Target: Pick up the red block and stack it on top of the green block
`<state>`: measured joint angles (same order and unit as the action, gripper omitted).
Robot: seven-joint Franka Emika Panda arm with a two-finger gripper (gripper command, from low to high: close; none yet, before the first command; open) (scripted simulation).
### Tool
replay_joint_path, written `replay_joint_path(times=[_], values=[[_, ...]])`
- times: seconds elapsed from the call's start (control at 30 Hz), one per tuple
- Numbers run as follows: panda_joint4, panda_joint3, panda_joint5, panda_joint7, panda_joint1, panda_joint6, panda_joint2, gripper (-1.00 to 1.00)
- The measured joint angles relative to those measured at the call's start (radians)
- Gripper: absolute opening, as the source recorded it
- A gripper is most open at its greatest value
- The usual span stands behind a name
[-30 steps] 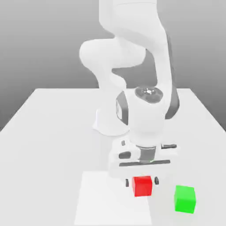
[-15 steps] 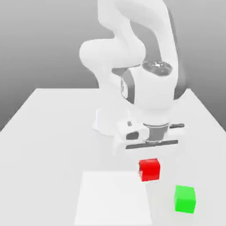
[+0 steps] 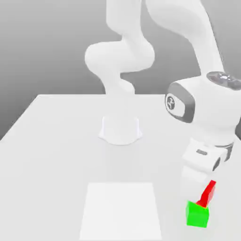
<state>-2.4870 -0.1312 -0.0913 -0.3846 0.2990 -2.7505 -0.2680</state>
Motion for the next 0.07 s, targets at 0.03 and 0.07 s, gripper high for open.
replay_joint_path(times=[0.03, 0.07], values=[[0.000, 0.000, 0.000, 0.000, 0.000, 0.000, 0.000, 1.00], [0.000, 0.000, 0.000, 0.000, 0.000, 0.000, 0.000, 1.00]])
